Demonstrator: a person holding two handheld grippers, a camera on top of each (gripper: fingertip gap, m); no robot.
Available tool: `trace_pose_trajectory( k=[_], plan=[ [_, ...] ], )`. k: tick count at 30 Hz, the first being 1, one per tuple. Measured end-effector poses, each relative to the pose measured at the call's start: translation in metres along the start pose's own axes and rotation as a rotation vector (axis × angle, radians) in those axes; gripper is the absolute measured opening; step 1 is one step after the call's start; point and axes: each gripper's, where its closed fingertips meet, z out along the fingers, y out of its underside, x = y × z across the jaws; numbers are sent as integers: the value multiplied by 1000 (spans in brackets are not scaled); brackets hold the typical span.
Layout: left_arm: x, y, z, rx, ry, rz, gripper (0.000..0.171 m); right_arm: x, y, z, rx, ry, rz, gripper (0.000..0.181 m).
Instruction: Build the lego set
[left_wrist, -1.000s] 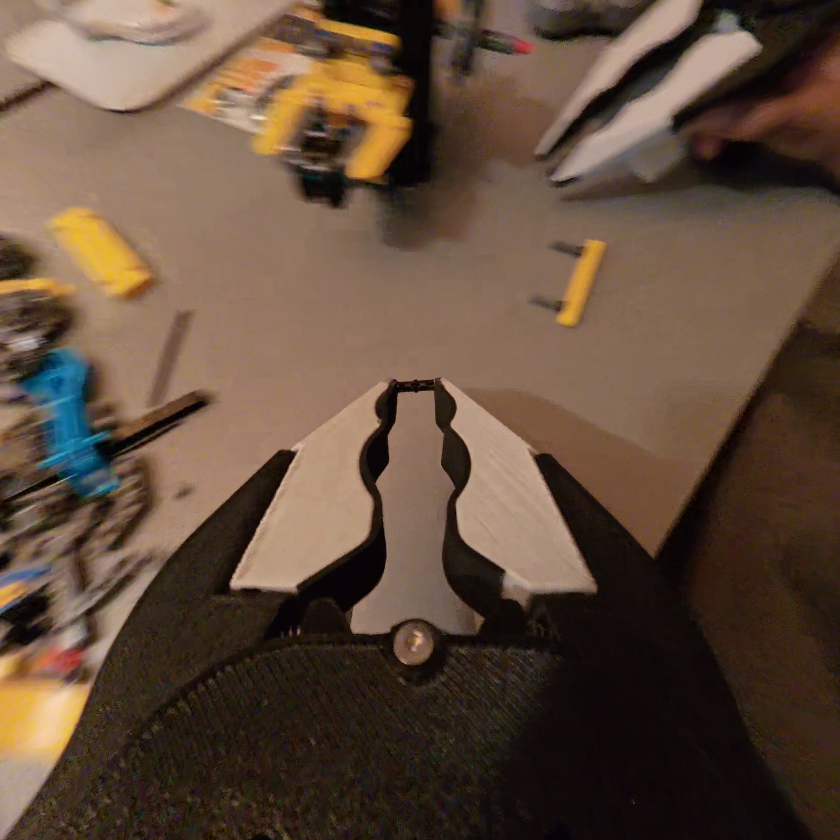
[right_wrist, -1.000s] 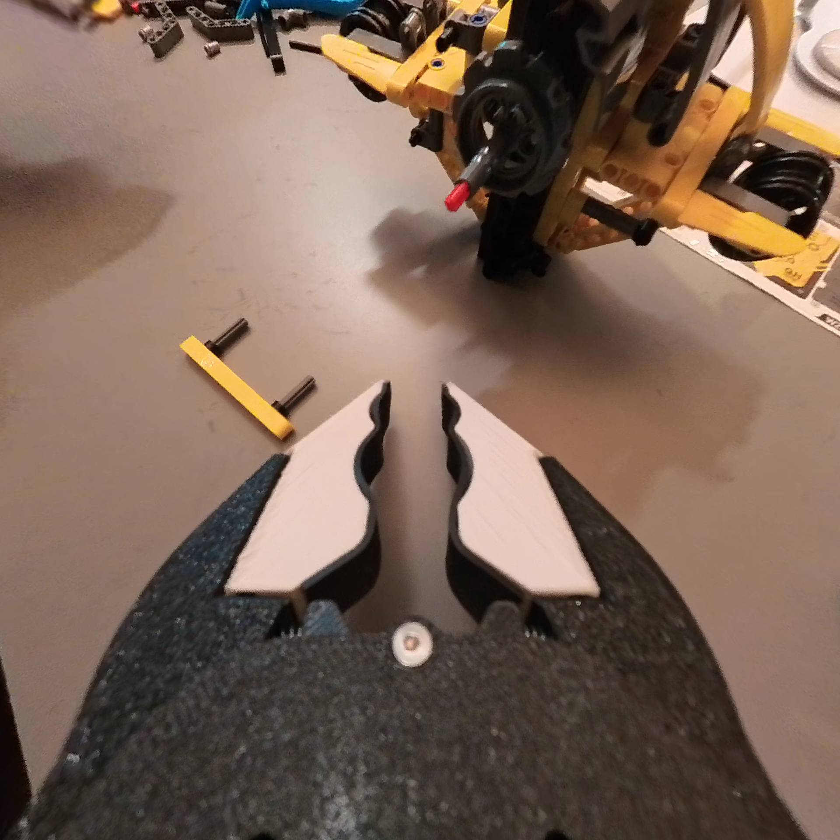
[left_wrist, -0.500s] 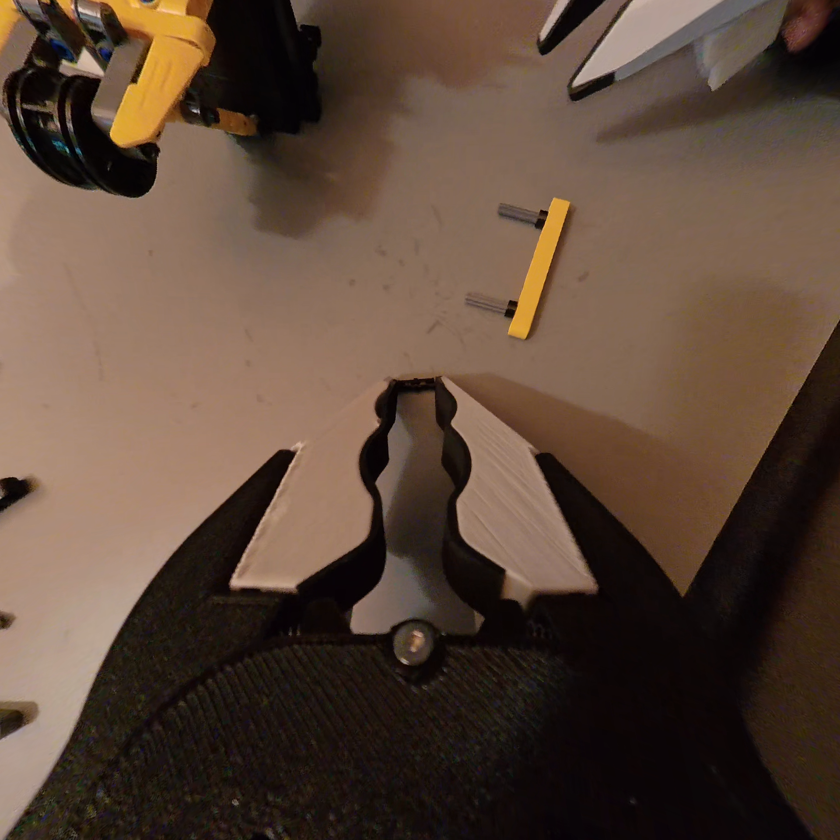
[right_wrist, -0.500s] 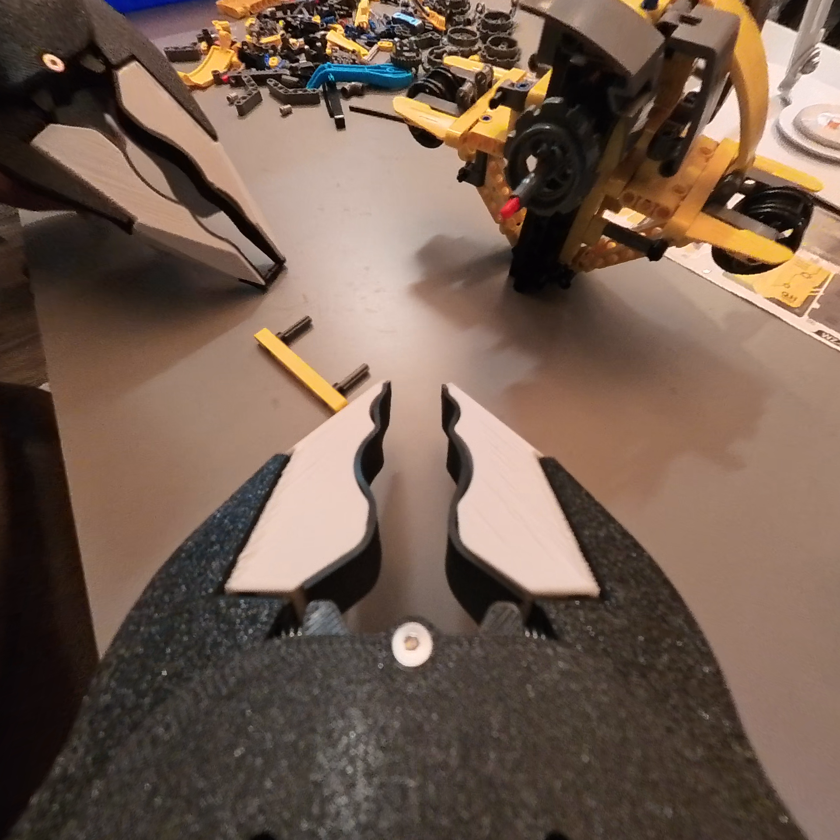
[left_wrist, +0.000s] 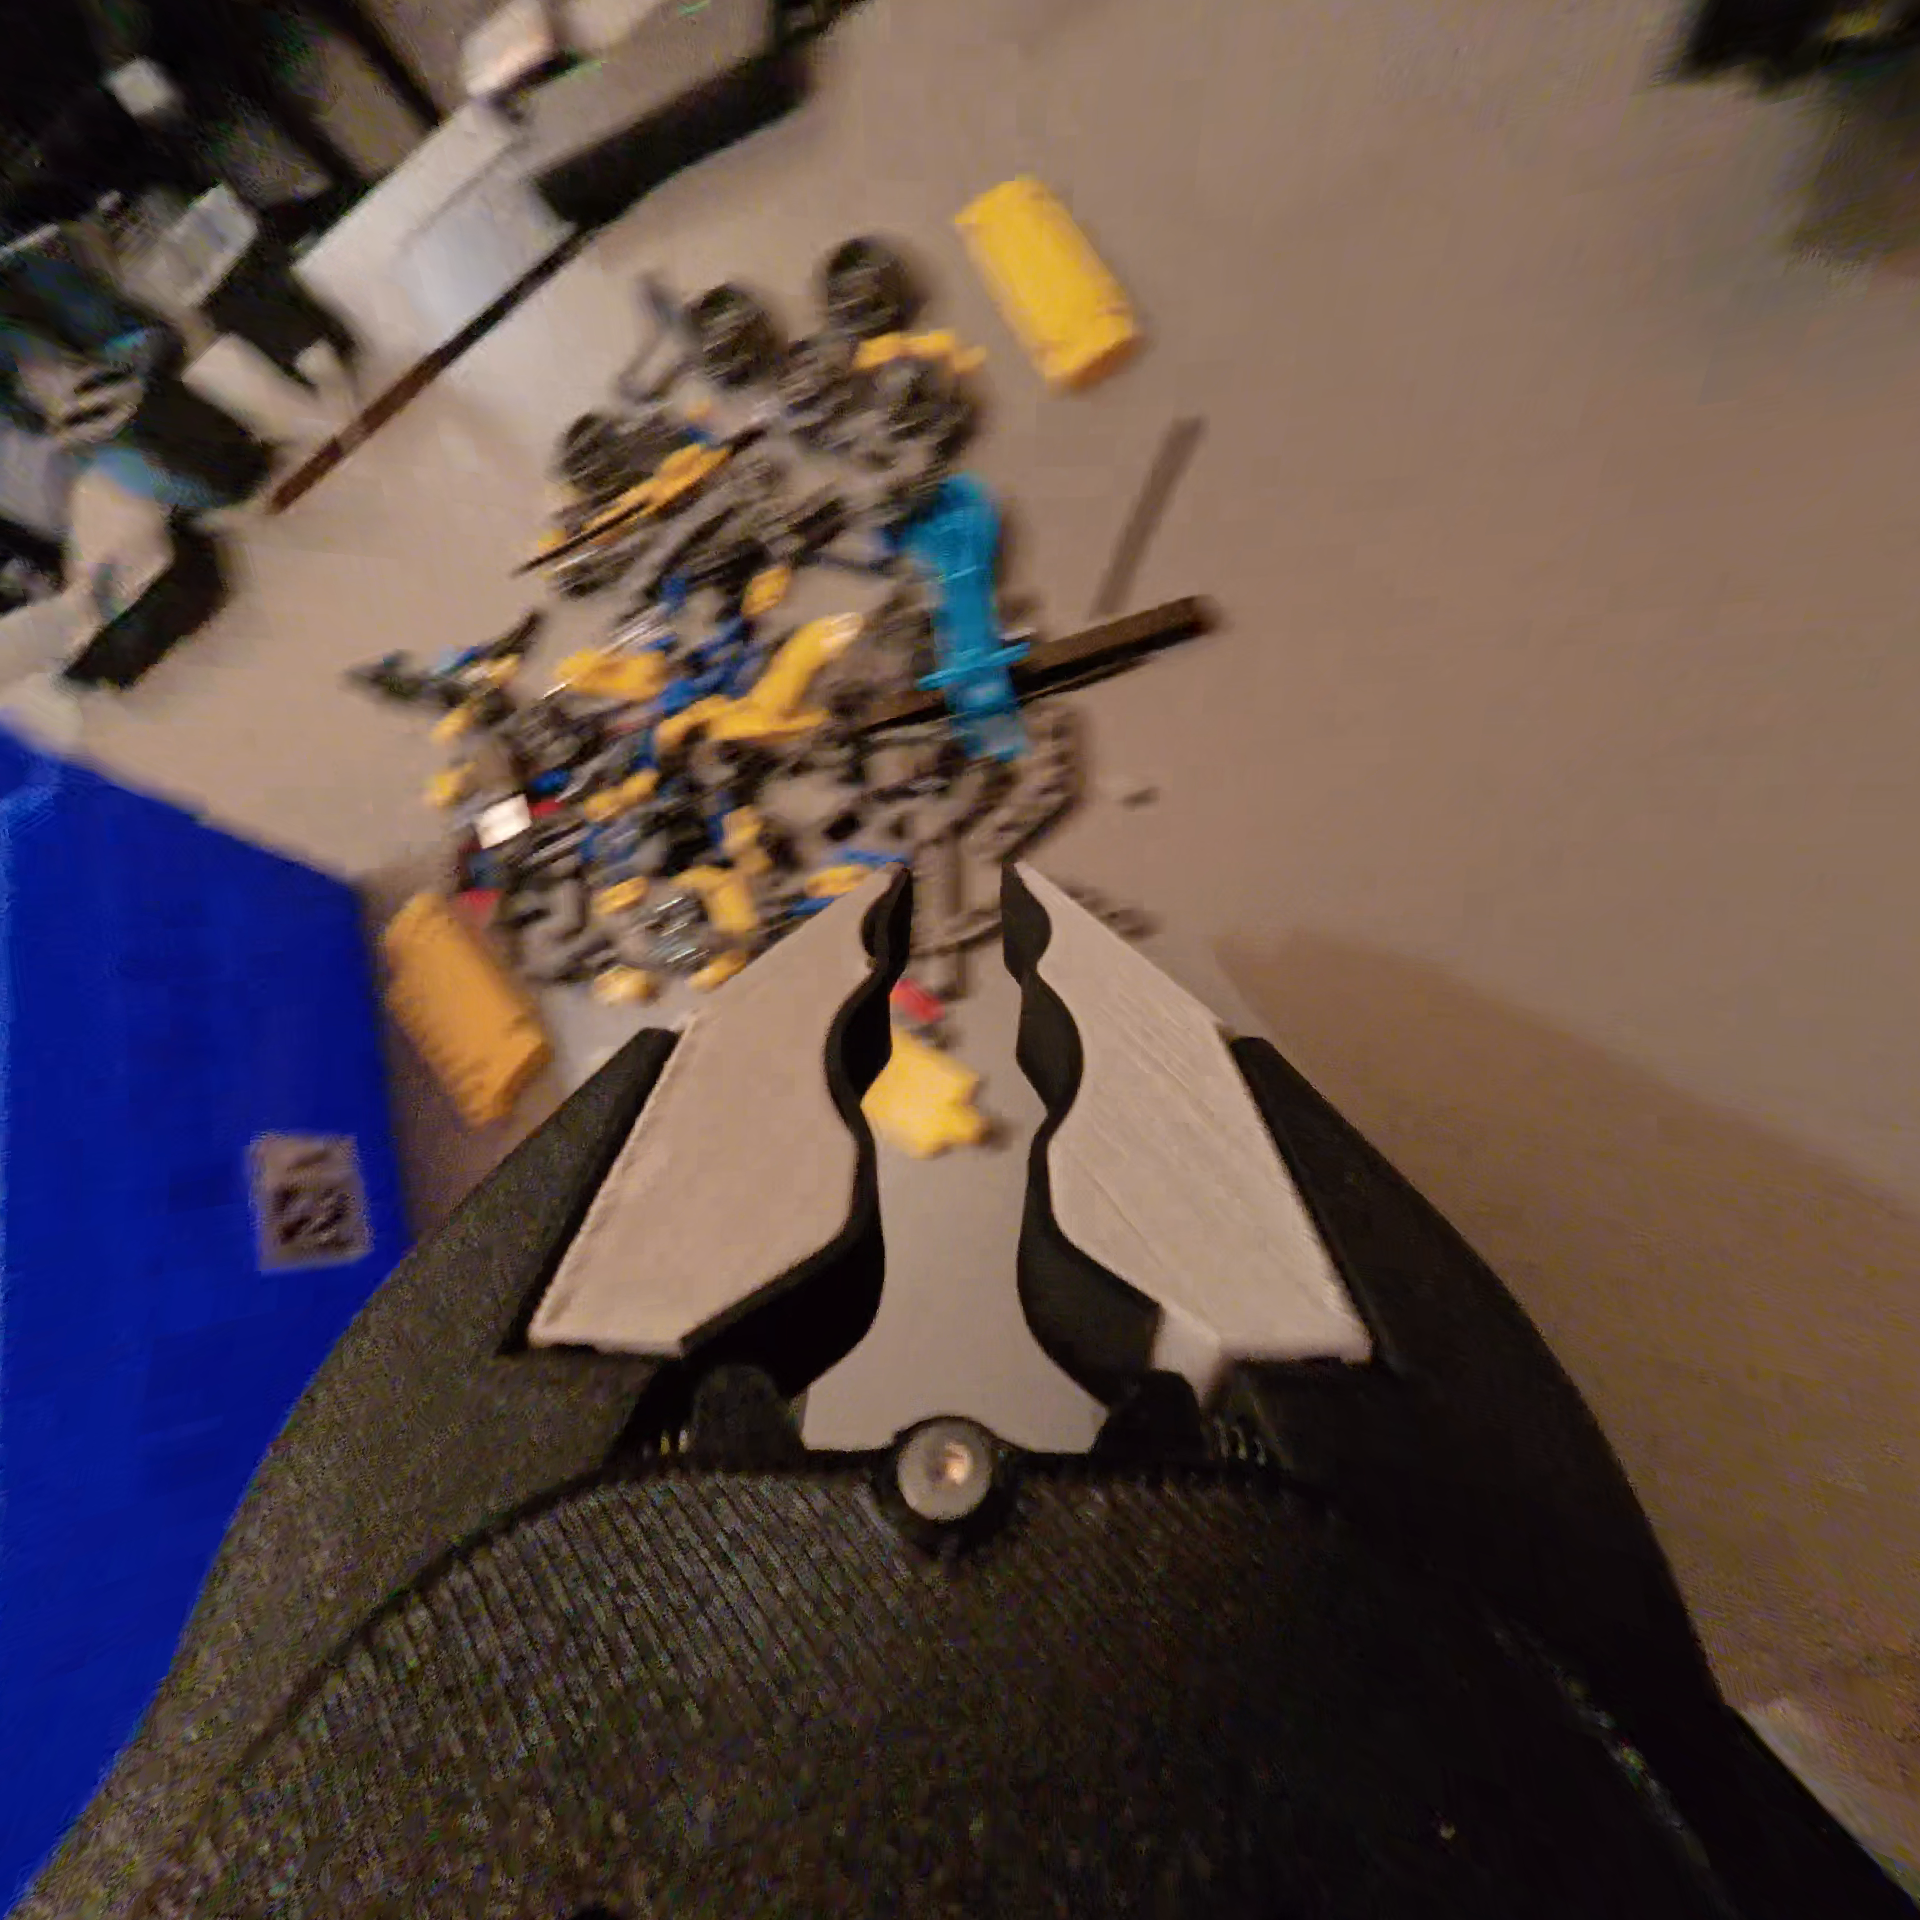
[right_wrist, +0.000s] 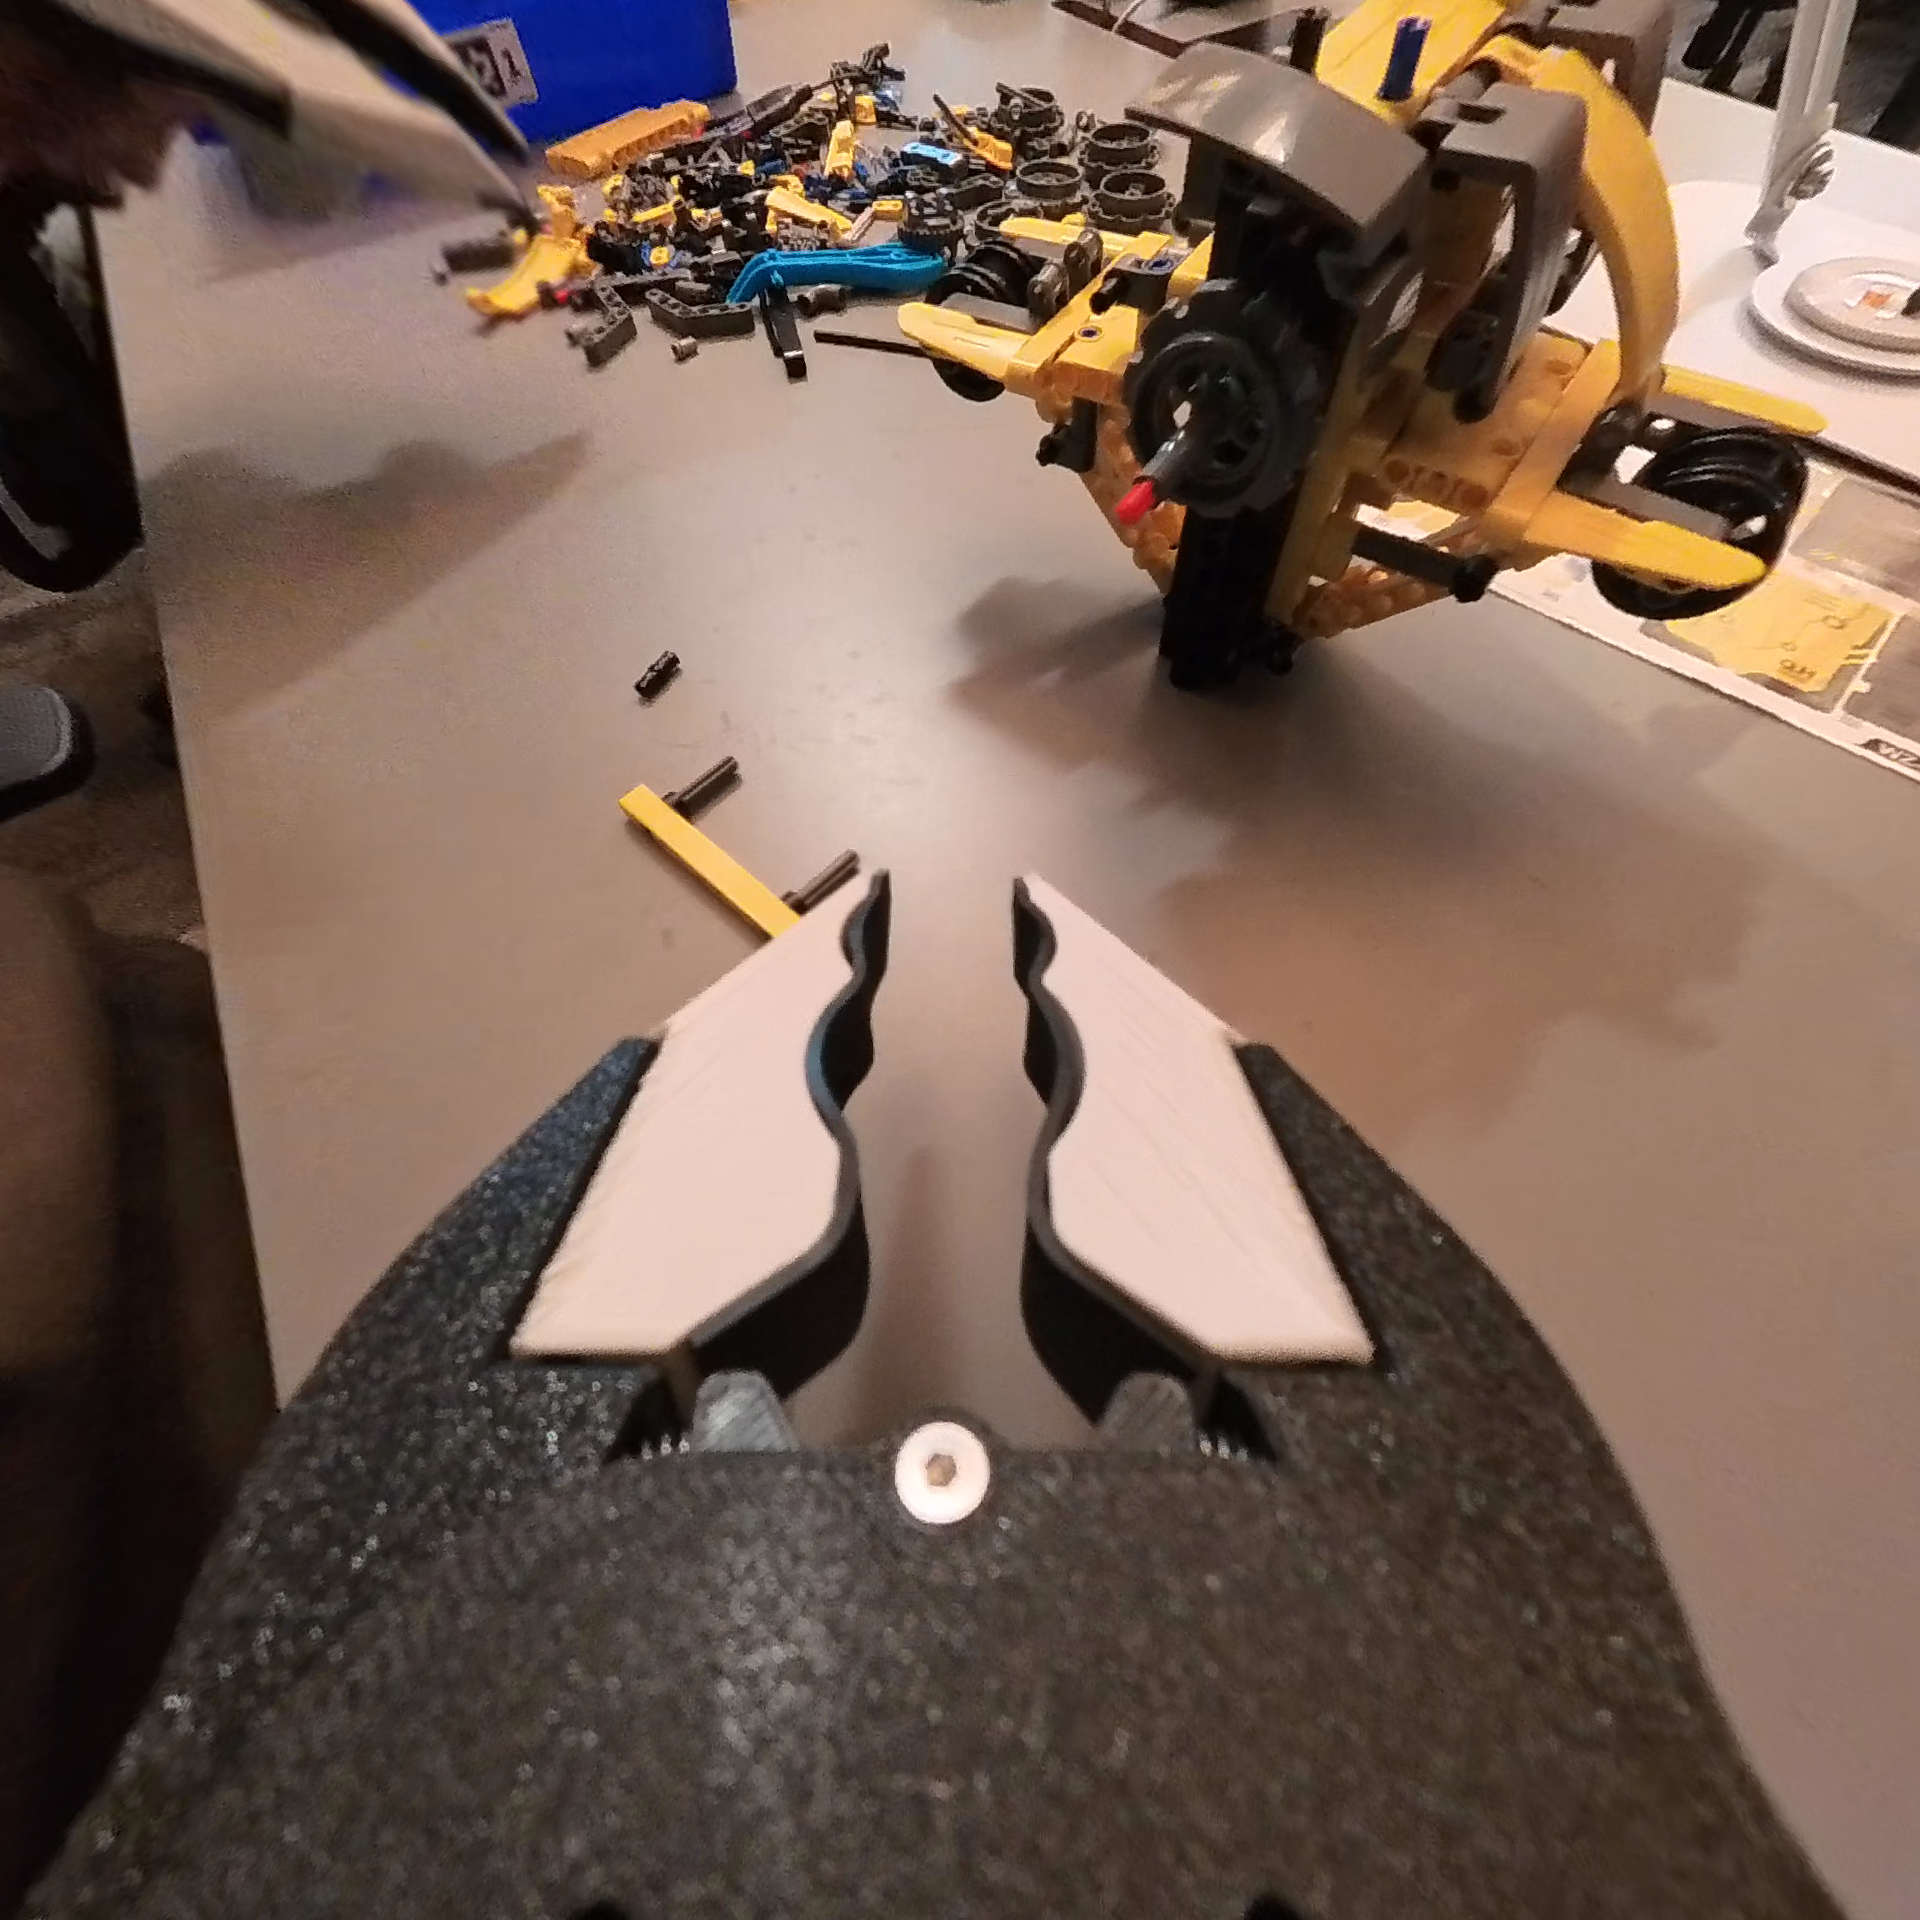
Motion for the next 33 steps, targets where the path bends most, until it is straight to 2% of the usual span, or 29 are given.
trace_pose_trajectory(
  k=[2, 4, 8, 13, 16, 25, 29, 33],
  plan=[
    [-46, 18, -3, -23, -79, -47, 0, 1, 1, 1, -10, 8, 3, 23],
    [-81, 30, -4, -29, -169, -48, 0, 3, 3, 3, -23, 13, 7, 24],
    [-111, 50, 13, -43, -190, -112, 0, 5, 8, 6, -60, 24, 16, 26],
    [-124, 81, 48, -179, -138, -177, 6, 9, 13, 10, -95, 30, 41, 26],
    [-129, 88, 61, -212, -132, -170, 8, 10, 15, 12, -112, 25, 59, 27],
    [-112, 62, 67, -89, 39, -221, 15, 11, 23, 17, -175, 30, 58, 27],
    [-113, 61, 73, -115, 24, -168, 18, 10, 24, 17, -177, 20, 67, 27],
    [-117, 61, 77, -112, 24, -211, 13, 11, 22, 17, -167, 15, 81, 27]
  ],
)
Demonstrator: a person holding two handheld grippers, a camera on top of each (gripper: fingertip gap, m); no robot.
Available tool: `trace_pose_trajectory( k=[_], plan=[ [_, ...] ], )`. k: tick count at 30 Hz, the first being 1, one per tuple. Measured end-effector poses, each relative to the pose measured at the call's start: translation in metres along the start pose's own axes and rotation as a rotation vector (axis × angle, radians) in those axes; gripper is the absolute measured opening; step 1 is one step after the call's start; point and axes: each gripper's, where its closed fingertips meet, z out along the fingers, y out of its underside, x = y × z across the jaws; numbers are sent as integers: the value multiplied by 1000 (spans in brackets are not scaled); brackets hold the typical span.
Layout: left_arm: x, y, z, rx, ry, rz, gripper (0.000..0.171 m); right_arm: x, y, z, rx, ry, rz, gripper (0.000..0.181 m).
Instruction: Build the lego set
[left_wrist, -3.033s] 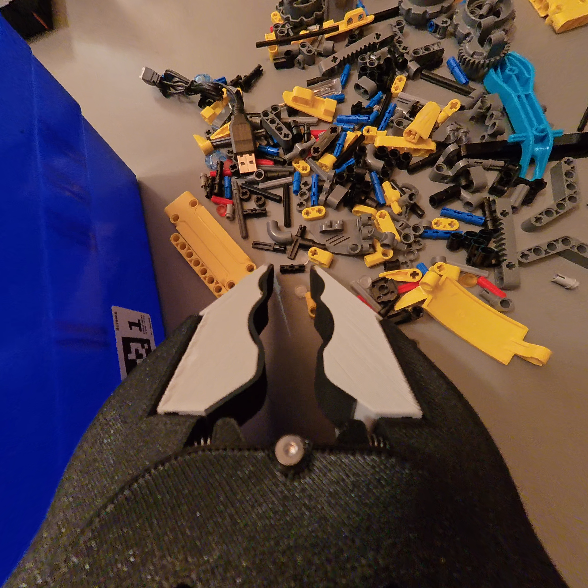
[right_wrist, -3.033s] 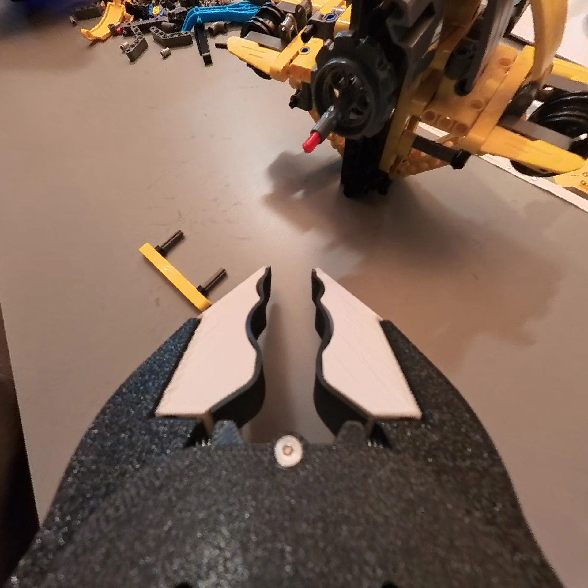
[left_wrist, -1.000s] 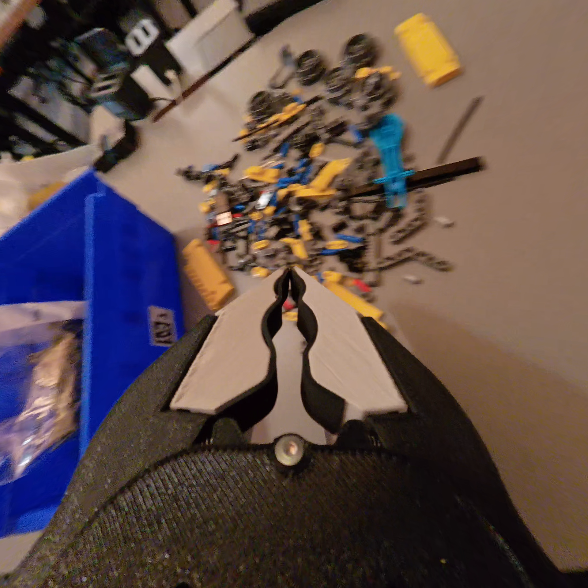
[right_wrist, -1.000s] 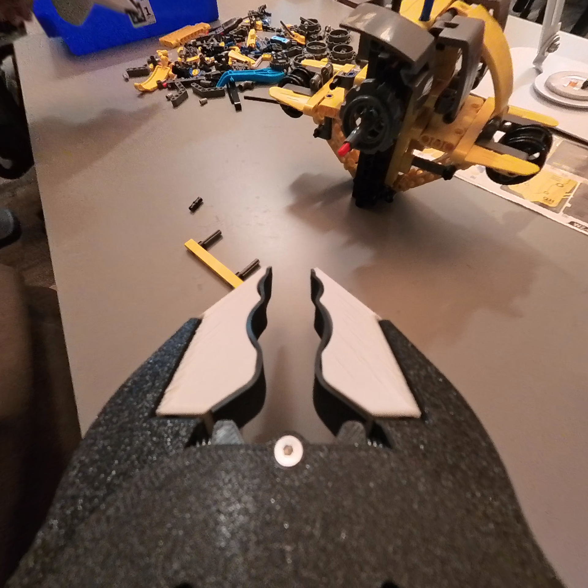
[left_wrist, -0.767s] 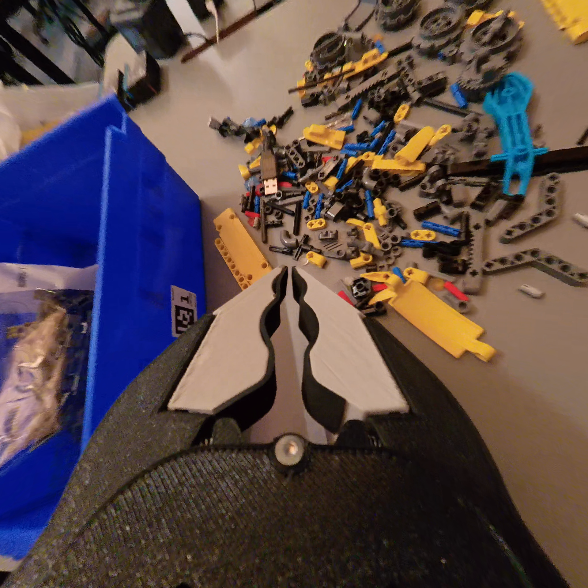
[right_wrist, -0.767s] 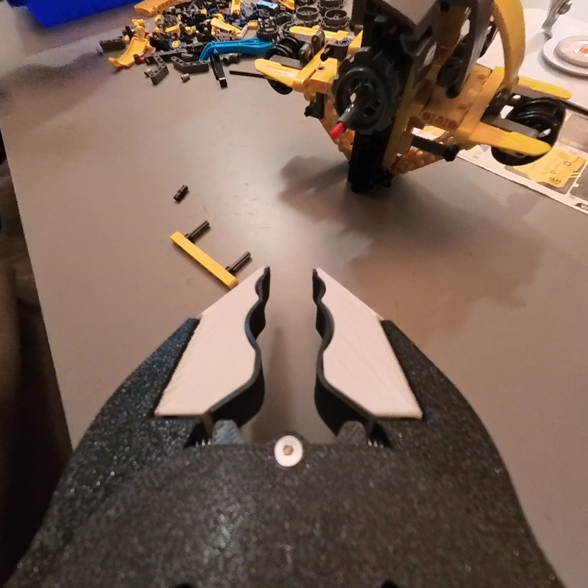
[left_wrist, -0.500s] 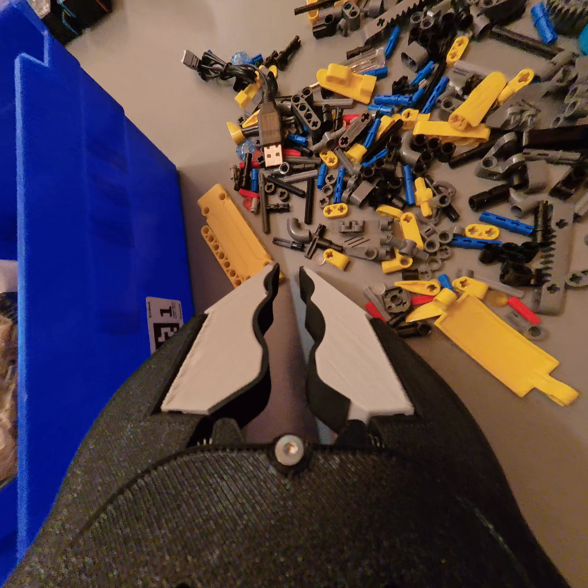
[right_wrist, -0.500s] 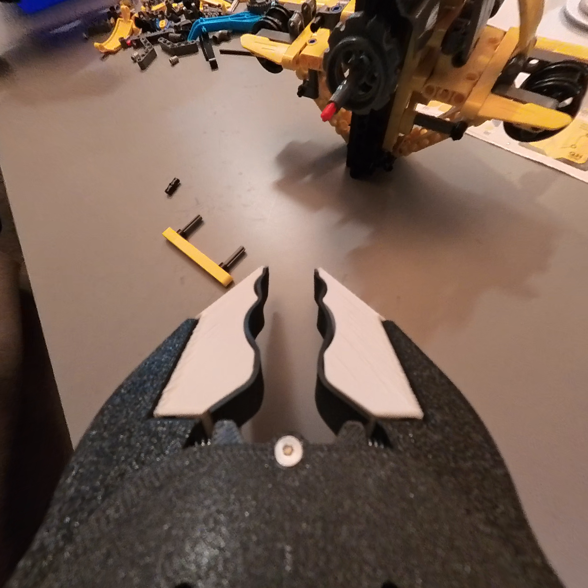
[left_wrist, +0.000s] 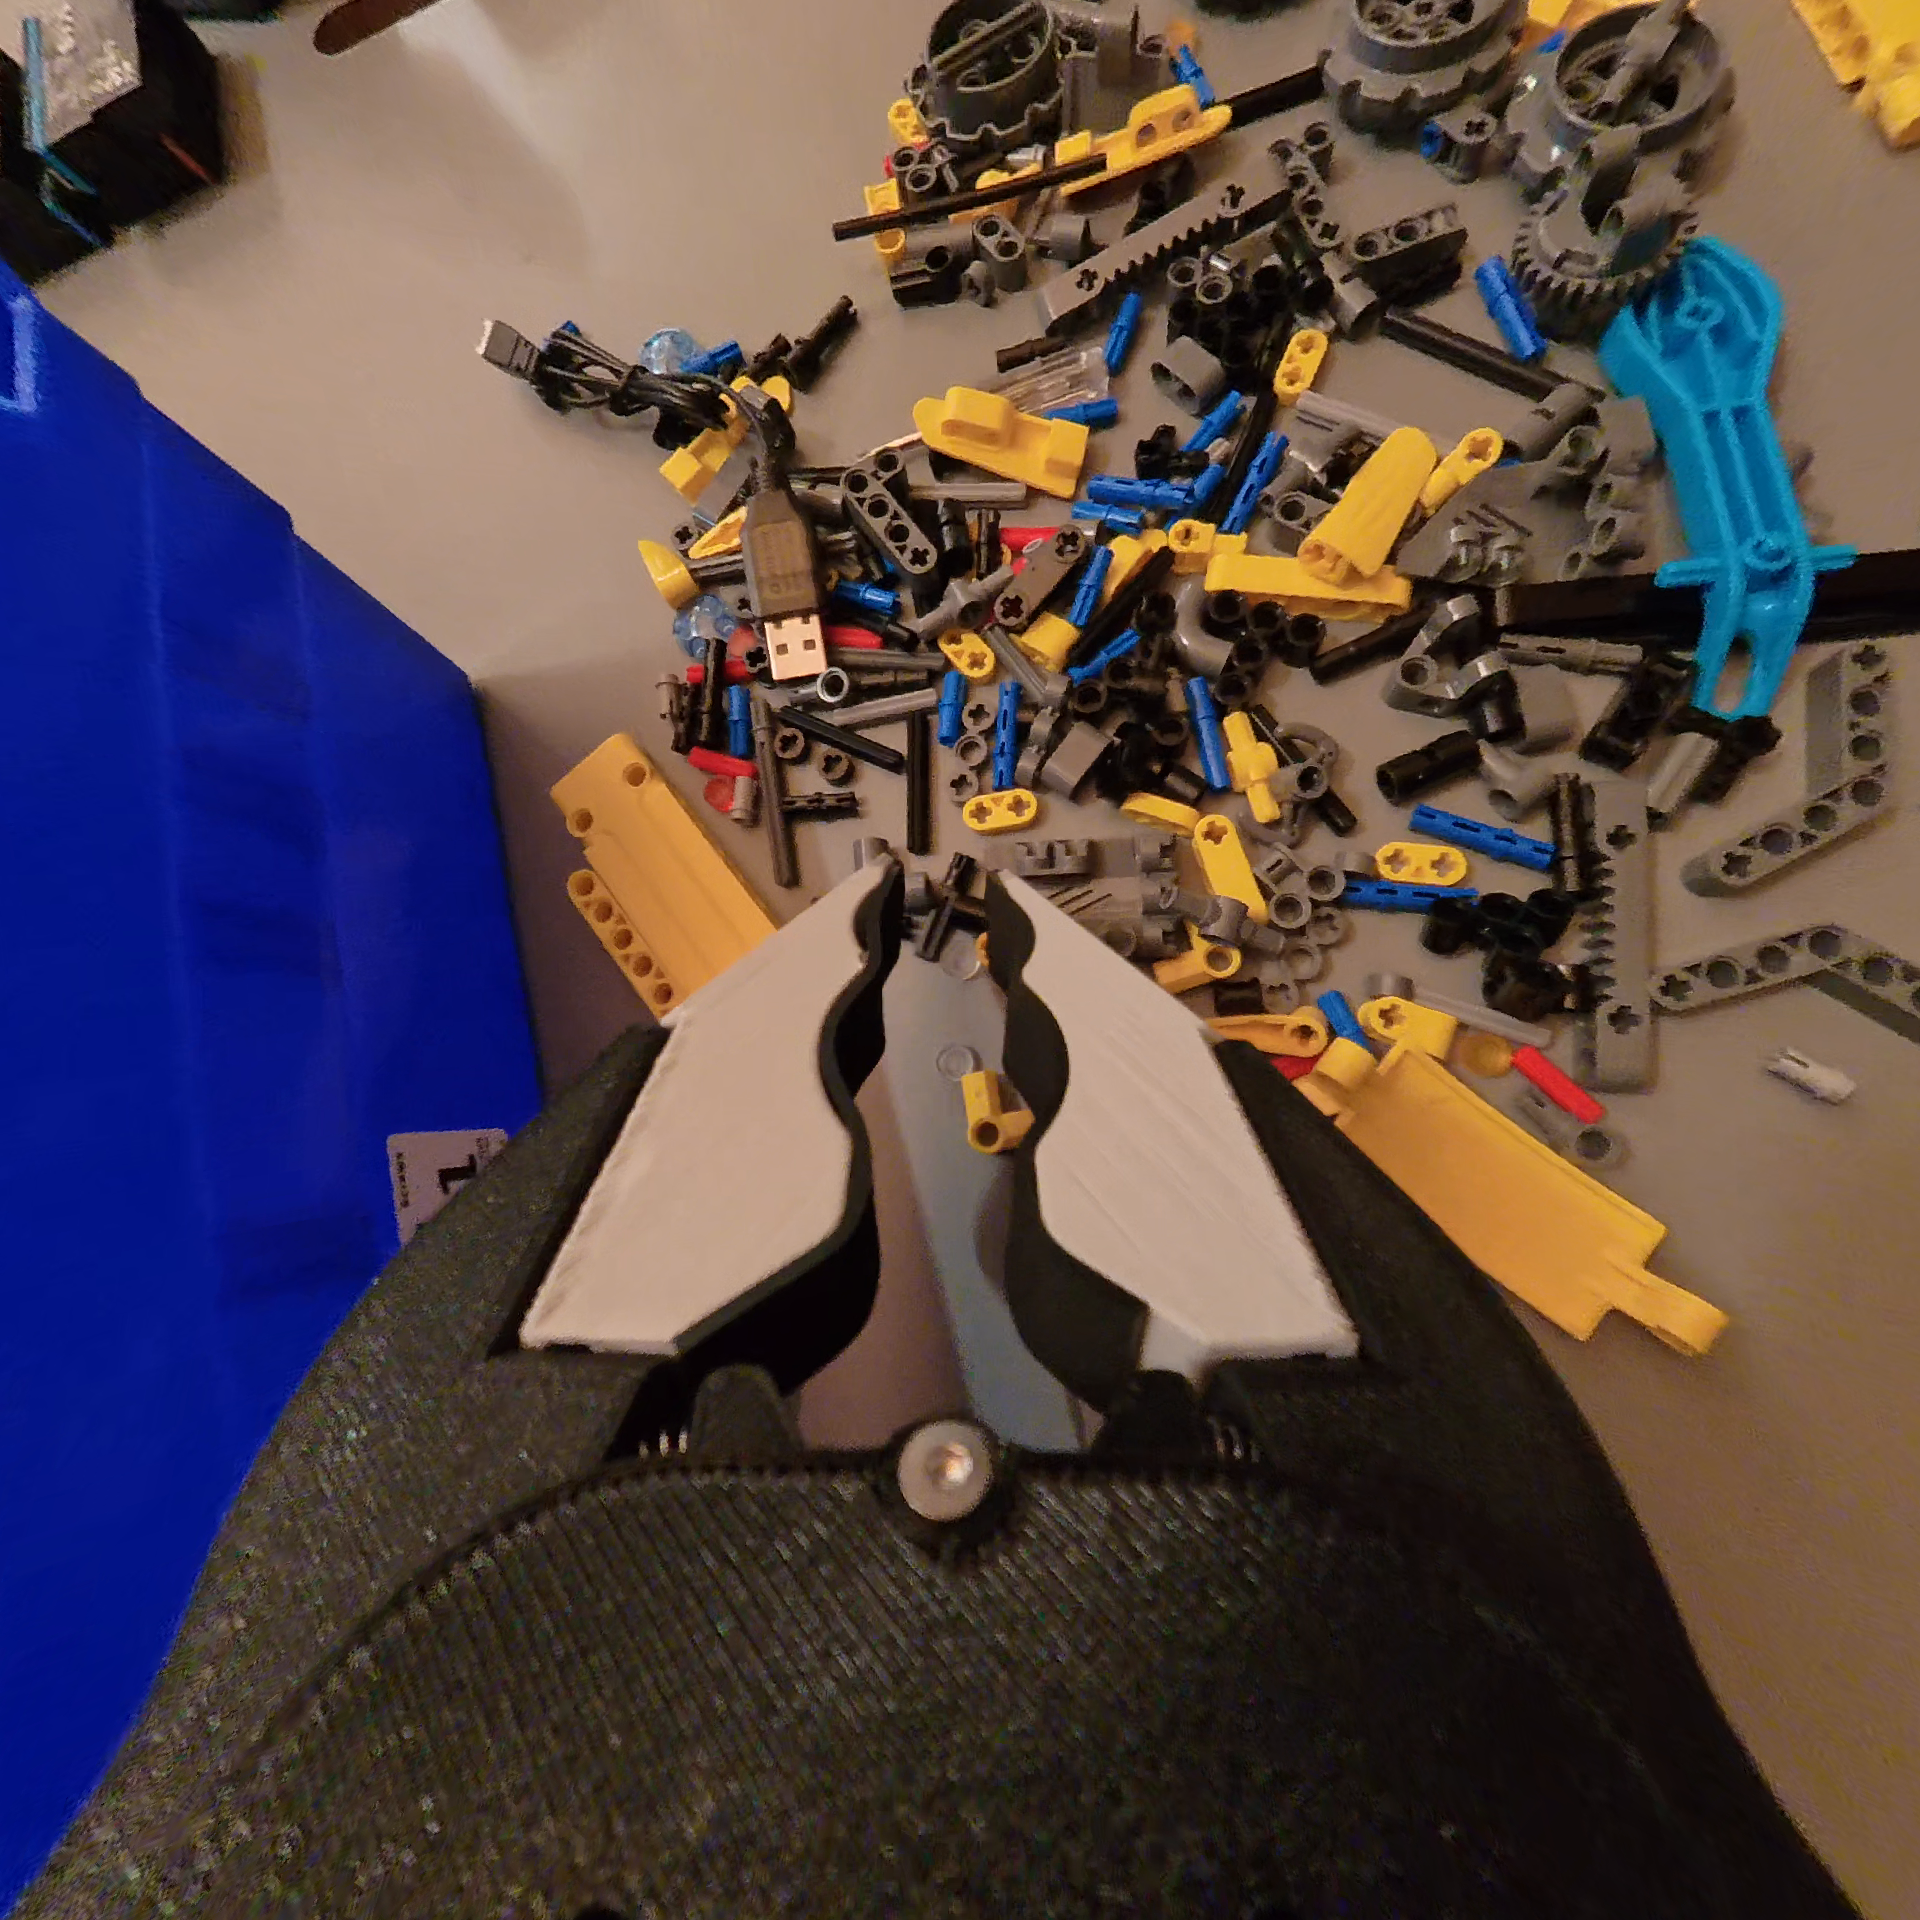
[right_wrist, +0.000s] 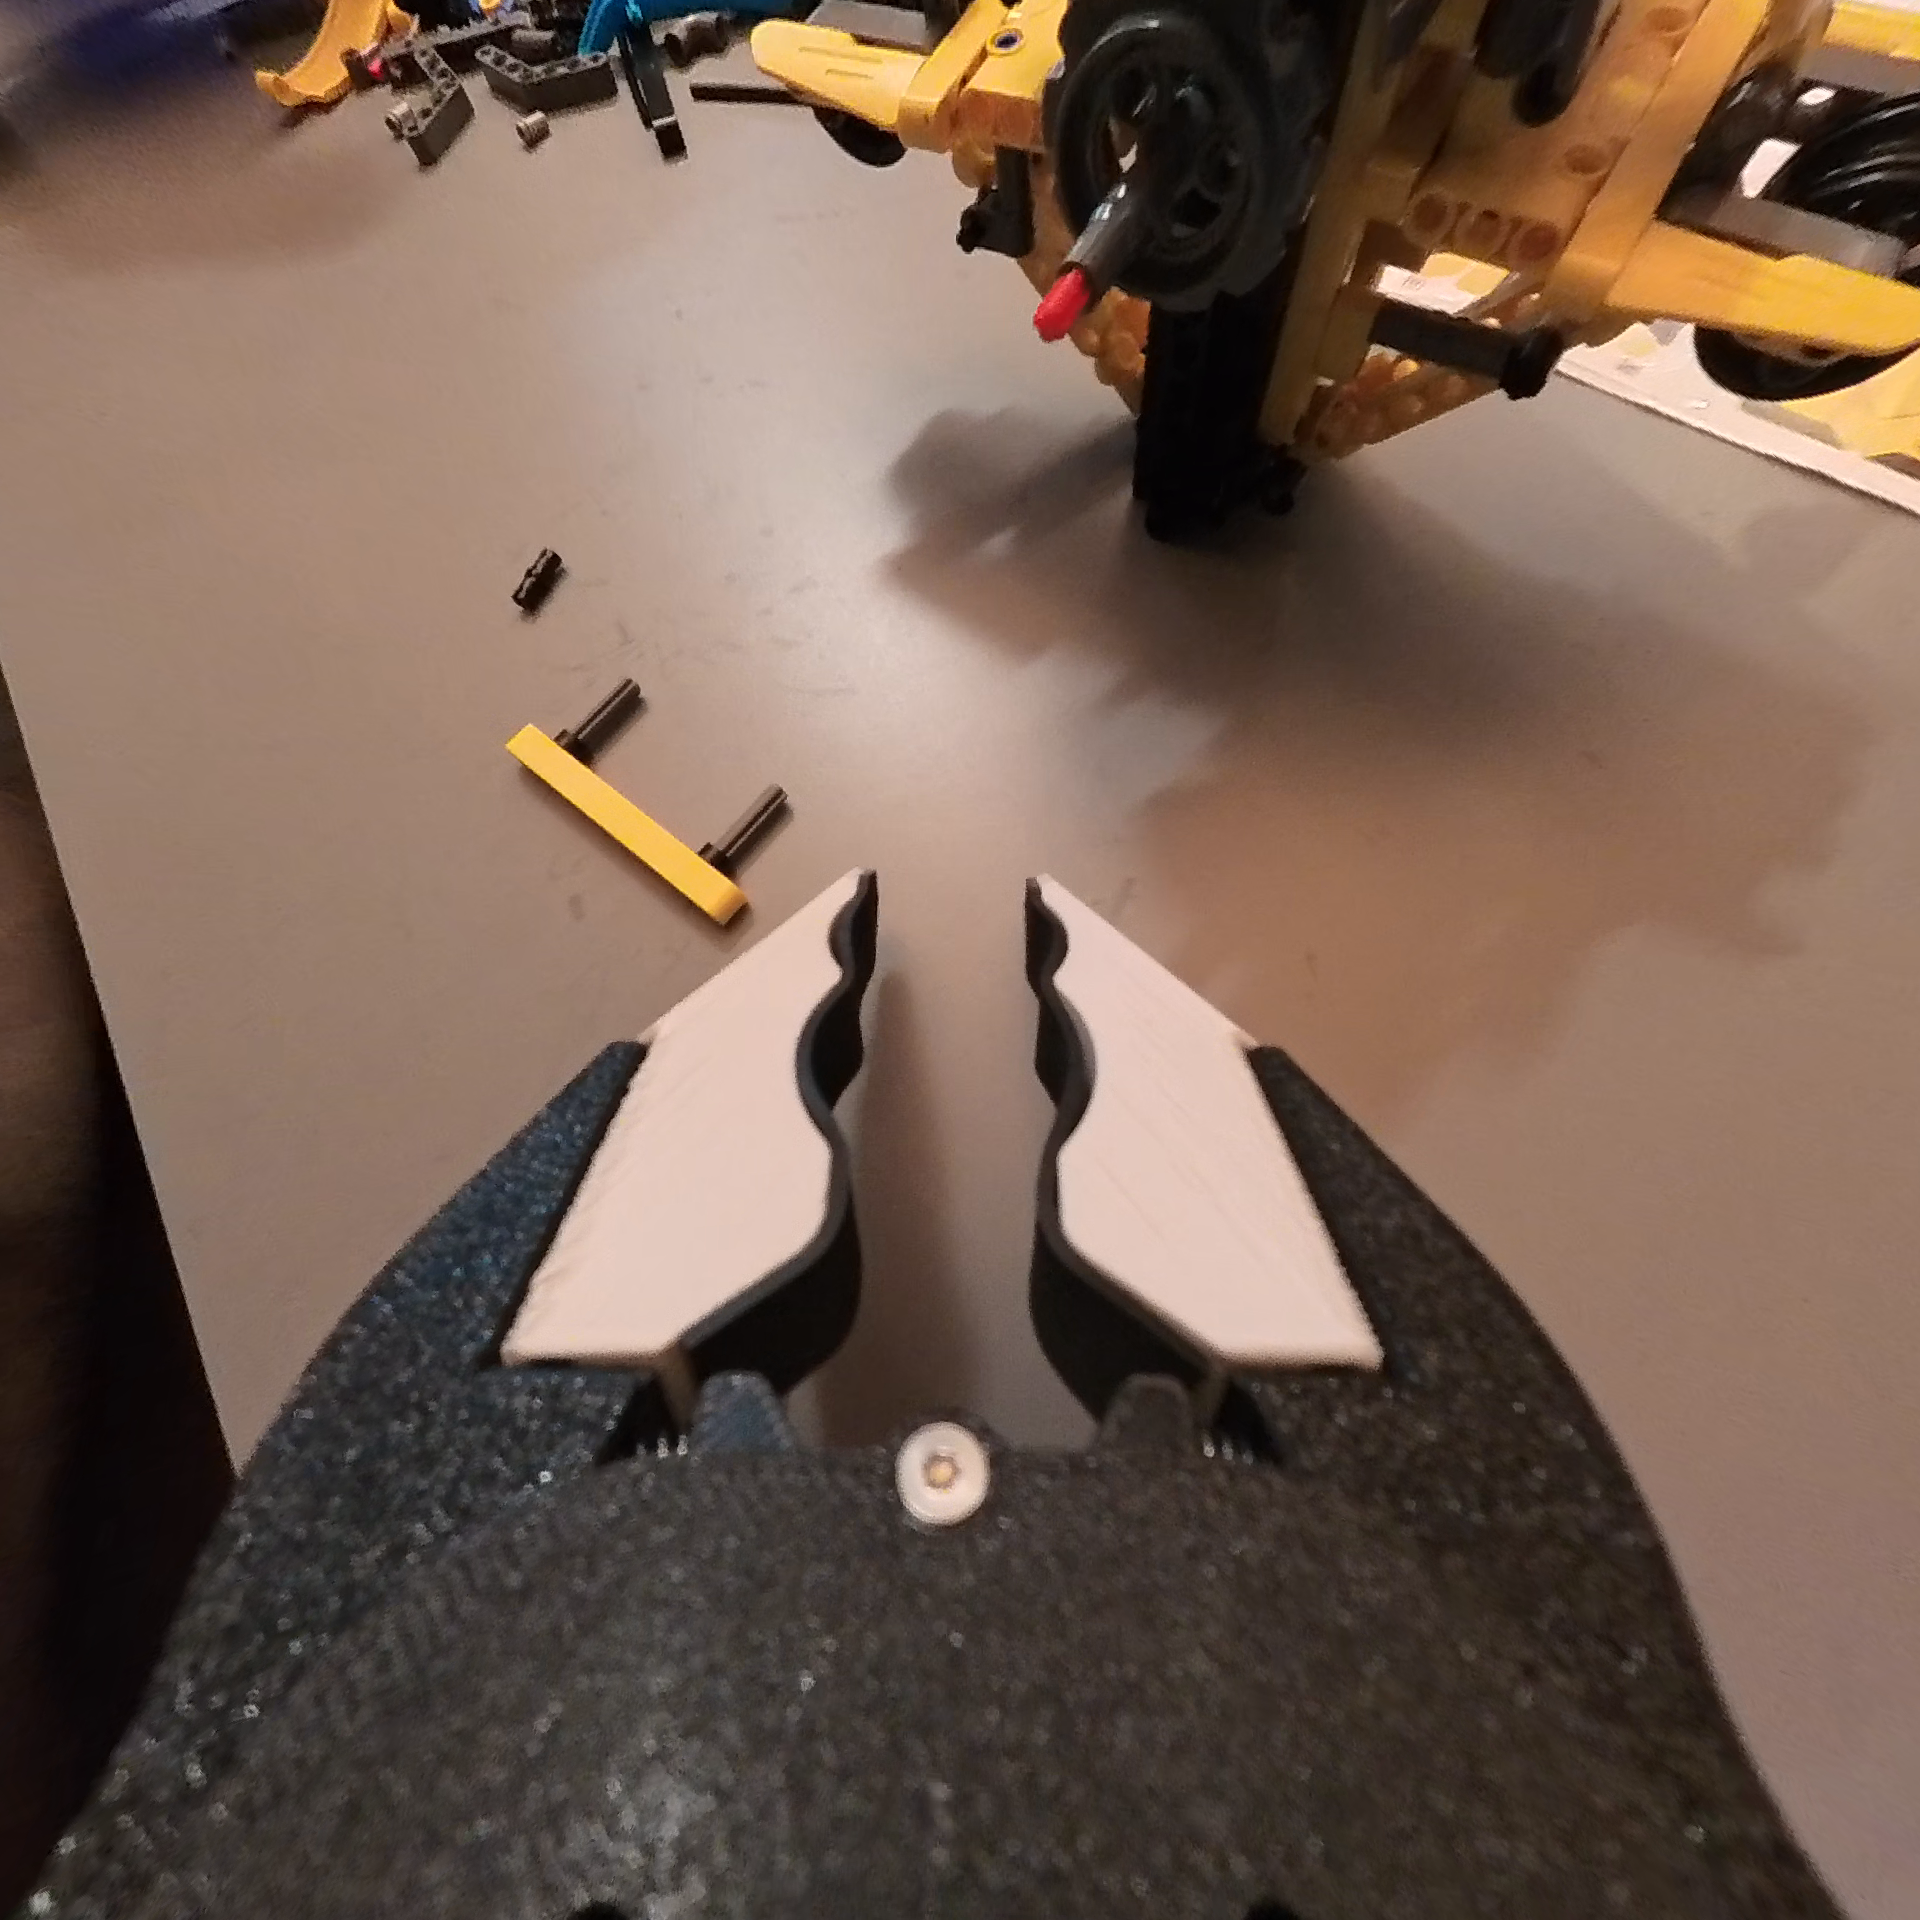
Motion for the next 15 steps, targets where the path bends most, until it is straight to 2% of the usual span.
trace_pose_trajectory(
  k=[6, 10, 15],
  plan=[
    [-23, -1, -8, 11, -126, -20, 2, 0, 0, 0, -1, -2, -1, 27],
    [-26, -8, -4, 30, -116, -74, 1, 2, -3, 2, 5, 24, -30, 26],
    [-32, -5, 12, -26, -115, -97, 6, 2, -4, 5, -1, 21, -39, 25]
  ],
)
